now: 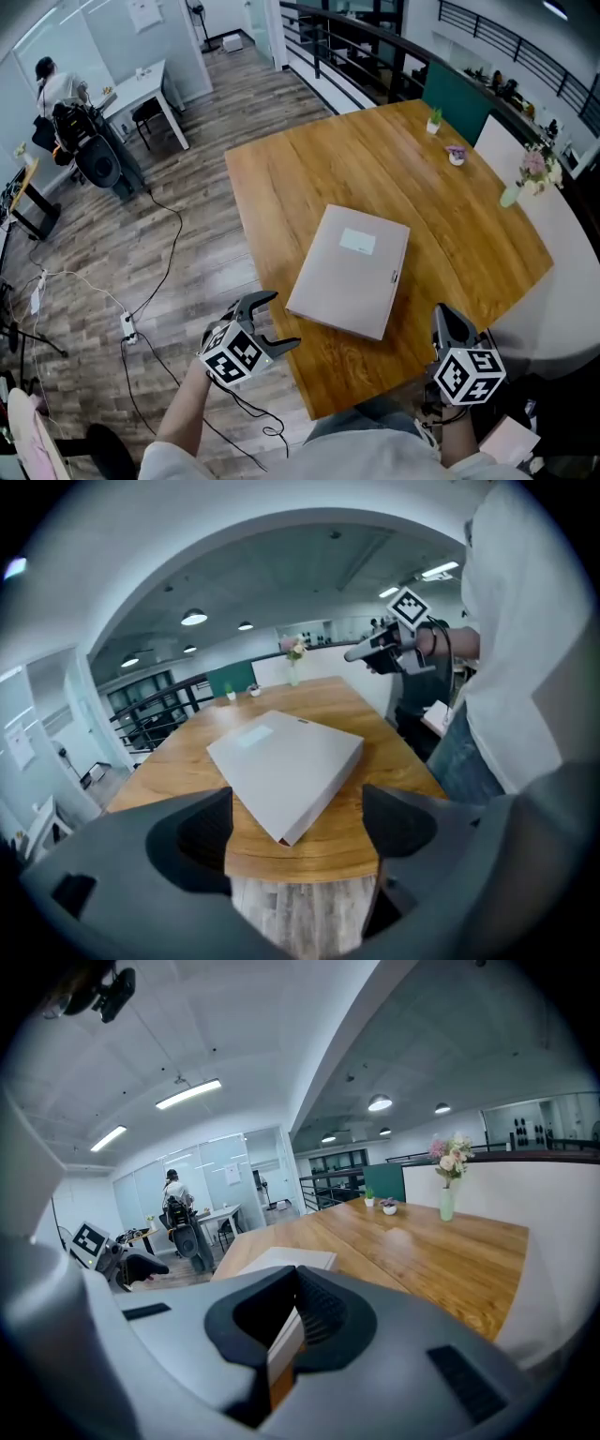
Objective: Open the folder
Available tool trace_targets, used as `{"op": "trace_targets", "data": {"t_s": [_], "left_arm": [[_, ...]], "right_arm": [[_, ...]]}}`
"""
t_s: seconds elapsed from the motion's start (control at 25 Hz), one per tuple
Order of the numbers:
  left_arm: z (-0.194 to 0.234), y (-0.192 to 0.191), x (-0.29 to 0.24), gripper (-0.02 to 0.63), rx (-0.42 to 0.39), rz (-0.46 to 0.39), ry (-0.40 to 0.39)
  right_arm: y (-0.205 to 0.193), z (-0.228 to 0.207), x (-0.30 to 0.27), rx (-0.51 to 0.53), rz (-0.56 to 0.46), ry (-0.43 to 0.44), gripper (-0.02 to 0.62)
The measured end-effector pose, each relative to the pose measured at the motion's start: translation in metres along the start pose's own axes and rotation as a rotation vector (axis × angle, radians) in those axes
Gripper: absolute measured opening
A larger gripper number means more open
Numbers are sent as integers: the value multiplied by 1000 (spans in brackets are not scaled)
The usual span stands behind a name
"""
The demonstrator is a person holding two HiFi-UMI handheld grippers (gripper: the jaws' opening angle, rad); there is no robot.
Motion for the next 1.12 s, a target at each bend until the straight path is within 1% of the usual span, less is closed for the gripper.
{"op": "trace_targets", "data": {"t_s": [0.12, 0.2, 0.32, 0.44, 0.56, 0.72, 0.92, 1.0, 1.12], "left_arm": [[0, -4, -18, 427, -125, 105, -77], [0, -5, -31, 416, -195, 155, -119], [-2, -6, -50, 413, -285, 199, -167], [-4, -10, -68, 410, -354, 232, -206], [-5, -12, -83, 409, -418, 246, -212], [-9, -10, -100, 407, -462, 231, -211], [-11, -10, -117, 404, -514, 246, -225], [-10, -9, -120, 388, -517, 252, -234], [-9, -12, -124, 337, -514, 272, -254]], "right_arm": [[-10, -8, 3, -27, 18, -21, 2], [-18, -12, 3, -41, 31, -31, 2], [-30, -17, -1, -57, 52, -41, 2], [-42, -21, -5, -71, 77, -48, 2], [-50, -25, -6, -77, 97, -56, 2], [-55, -32, -7, -83, 115, -70, 2], [-58, -38, -10, -87, 127, -76, 2], [-59, -39, -11, -87, 134, -74, 2], [-61, -40, -14, -90, 142, -68, 2]]}}
Point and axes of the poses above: the fingertips, and each gripper's own axes: x backward along the fingers, z to its left, y out of its top, the point moved 3 cm from there along x, backward along the fingers, and after that the axes turned 1 degree about -z, right-handed, at the moved point
